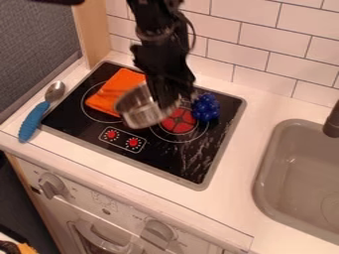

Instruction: Move the silver pot on the bottom part of the right burner

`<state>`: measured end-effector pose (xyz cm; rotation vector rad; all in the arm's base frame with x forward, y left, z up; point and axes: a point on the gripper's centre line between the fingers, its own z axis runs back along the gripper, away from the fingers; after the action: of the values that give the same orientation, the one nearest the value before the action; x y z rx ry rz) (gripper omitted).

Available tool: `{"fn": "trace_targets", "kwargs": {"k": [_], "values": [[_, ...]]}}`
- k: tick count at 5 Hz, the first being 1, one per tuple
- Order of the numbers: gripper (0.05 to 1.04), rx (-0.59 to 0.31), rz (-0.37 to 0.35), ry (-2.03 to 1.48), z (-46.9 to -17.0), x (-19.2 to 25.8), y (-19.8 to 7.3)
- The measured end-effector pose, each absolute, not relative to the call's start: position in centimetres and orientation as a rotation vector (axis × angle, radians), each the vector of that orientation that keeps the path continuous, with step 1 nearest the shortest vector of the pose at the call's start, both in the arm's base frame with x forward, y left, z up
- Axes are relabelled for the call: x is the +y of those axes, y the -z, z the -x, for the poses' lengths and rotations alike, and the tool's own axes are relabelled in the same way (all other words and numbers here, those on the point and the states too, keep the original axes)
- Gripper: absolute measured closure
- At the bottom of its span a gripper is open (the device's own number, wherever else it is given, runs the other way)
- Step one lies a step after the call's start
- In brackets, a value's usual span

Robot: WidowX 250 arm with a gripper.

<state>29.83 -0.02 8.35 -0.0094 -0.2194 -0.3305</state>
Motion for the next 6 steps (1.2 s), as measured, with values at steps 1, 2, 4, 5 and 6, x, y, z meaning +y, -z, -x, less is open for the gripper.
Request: {"fn": "trace_targets", "kwargs": {"k": [1, 2, 4, 5, 6], "values": [[1.025, -0.183, 0.025, 0.368, -27.4, -1.6, -7.7], [1.025, -0.14, 0.072, 0.374, -26.5, -2.6, -7.6], [0.846, 0.009, 0.116, 0.39, -25.0, -3.6, -6.2], [0.602, 0.011, 0.118, 0.383, -25.1, -3.6, -6.3], [0.259, 0.008, 0.096, 0.369, -25.2, -3.3, -6.3]]}}
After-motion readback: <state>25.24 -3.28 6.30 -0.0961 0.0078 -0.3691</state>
